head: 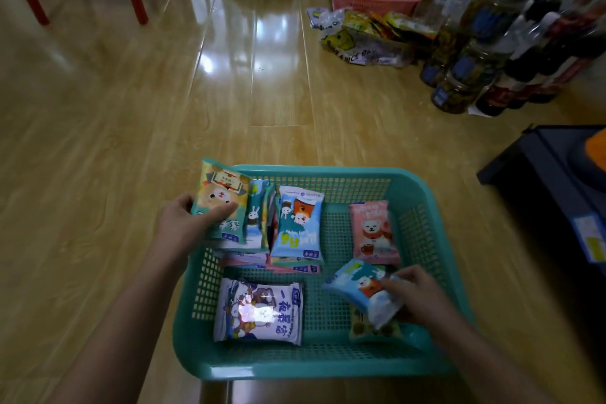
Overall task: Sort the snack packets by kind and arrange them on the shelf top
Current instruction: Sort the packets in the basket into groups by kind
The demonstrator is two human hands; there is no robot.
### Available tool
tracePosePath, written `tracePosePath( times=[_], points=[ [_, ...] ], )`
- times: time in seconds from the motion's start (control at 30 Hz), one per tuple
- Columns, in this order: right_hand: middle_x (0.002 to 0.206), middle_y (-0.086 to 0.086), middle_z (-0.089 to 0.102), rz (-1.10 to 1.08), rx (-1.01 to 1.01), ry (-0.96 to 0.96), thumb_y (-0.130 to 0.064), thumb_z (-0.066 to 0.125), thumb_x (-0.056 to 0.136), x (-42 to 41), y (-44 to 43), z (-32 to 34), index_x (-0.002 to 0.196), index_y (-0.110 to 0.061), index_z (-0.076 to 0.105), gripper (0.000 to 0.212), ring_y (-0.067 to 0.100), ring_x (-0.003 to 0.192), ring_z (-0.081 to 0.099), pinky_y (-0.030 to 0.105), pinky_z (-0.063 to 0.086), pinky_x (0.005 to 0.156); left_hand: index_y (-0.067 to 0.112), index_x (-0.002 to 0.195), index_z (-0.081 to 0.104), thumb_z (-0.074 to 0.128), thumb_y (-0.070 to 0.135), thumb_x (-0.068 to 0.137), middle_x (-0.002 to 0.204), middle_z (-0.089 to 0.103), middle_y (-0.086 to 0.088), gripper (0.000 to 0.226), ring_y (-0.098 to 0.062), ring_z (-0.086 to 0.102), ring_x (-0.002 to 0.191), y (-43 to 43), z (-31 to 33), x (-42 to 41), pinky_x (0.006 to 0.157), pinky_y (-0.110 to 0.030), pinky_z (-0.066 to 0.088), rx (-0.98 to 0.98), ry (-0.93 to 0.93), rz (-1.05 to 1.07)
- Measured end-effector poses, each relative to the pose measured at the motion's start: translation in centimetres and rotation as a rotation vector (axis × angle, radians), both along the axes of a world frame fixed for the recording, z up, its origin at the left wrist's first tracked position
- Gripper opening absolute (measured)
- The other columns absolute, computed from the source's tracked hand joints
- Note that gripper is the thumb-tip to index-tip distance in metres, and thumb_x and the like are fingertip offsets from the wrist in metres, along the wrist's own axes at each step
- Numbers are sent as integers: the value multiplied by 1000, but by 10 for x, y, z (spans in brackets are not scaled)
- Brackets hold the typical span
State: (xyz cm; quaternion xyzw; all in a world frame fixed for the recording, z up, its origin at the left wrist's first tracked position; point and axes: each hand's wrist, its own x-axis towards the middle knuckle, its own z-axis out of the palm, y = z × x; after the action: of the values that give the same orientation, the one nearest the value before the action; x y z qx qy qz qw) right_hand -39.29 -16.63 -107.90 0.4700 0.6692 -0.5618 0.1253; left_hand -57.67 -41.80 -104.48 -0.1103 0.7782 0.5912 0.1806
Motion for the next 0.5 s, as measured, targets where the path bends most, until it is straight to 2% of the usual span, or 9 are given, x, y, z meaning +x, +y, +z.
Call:
tracePosePath(
  times=[0.07,0.13,0.23,0.37,0.47,0.5],
  points=[
    [78,9,54,54,21,10,-14,67,84,5,-13,-4,80,-10,48,20,20,69,53,30,43,60,12,86,60,76,16,73,87,70,-11,21,-22,67,71,-2,3,3,60,-30,50,41,6,12],
    [83,5,56,149,-7,4,-12,66,84,8,-24,-6,85,-13,46,20,16,71,56,22,42,55,14,85,60,75,16,74,86,70,-10,19,-18,69,66,-5,5,8,59,-28,52,61,14,8],
    [101,5,60,382,-26,-75,-12,63,86,7,-36,-14,107,-18,45,28,15,84,61,21,45,61,14,87,60,73,16,75,86,71,-9,18,-10,69,58,-7,9,14,55,-24,53,98,9,-8],
    [108,7,61,712,258,-172,-28,49,94,2,-46,-22,110,-16,49,20,17,92,57,27,44,74,7,101,59,73,20,73,92,71,-13,34,-17,70,65,-10,13,22,58,-28,53,161,-51,-14],
    [82,1,48,867,523,-192,-36,45,94,-1,-54,-22,93,-19,44,16,21,86,54,30,38,62,6,108,57,71,21,75,93,72,-12,38,-17,71,67,-10,14,29,57,-28,54,216,-87,-34],
    [80,1,44,907,590,-189,-35,44,94,-2,-57,-22,92,-20,42,16,23,87,55,31,36,62,7,107,57,70,19,77,91,73,-11,35,-17,71,66,-10,15,31,56,-28,55,237,-94,-36]
  ],
)
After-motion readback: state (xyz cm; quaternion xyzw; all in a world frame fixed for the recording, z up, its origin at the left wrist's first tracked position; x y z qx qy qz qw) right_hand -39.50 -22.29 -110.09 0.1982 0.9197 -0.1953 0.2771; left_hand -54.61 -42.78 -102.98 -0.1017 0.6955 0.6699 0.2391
